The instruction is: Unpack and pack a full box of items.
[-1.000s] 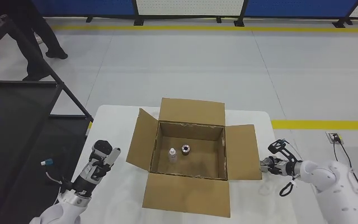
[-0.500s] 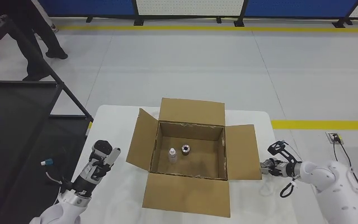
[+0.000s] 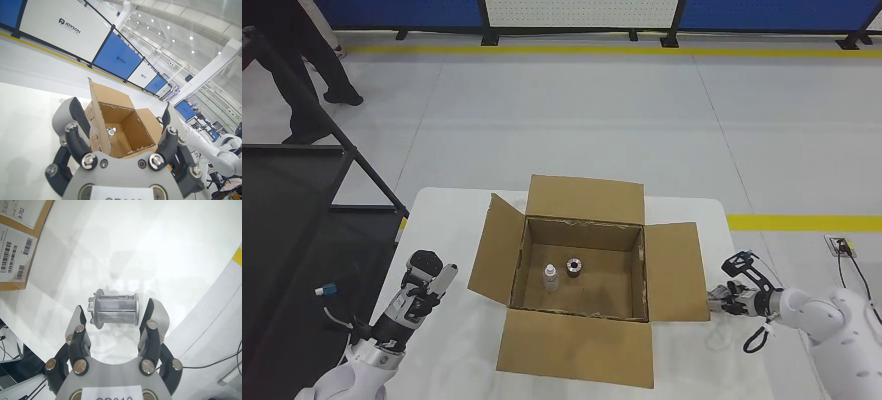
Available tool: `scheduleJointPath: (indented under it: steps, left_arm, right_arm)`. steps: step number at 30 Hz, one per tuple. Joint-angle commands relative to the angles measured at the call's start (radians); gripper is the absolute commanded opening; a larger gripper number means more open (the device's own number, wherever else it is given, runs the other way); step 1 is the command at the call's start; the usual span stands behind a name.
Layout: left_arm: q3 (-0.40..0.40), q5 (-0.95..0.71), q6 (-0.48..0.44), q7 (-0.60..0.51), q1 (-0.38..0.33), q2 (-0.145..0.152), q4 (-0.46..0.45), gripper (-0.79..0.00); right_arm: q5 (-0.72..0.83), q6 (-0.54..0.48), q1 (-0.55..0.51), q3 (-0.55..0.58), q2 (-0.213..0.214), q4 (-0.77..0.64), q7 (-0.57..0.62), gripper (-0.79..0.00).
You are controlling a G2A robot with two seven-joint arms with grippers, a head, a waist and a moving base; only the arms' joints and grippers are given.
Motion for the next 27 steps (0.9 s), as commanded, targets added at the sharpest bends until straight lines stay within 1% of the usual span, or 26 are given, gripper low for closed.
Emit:
scheduleJointPath:
  steps: [1,3,5,27]
  left_arm:
    - [0.000,0.000,0.000,0.000,0.000,0.000,0.000,0.000]
    - [0.000,0.000,0.000,0.000,0.000,0.000,0.000,0.000]
    - [0.000,0.000,0.000,0.000,0.000,0.000,0.000,0.000]
    - [0.000,0.000,0.000,0.000,0.000,0.000,0.000,0.000]
  right_arm:
    - [0.004,0.002,-0.003,-0.001,0.002,-0.005,0.000,-0.052]
    - [0.006,0.006,-0.005,-0.002,0.005,-0.010,0.000,-0.015]
    - [0.009,0.007,-0.007,-0.002,0.008,-0.015,0.000,0.000]
    - [0.037,0.056,-0.044,0.020,0.041,-0.123,0.006,0.000]
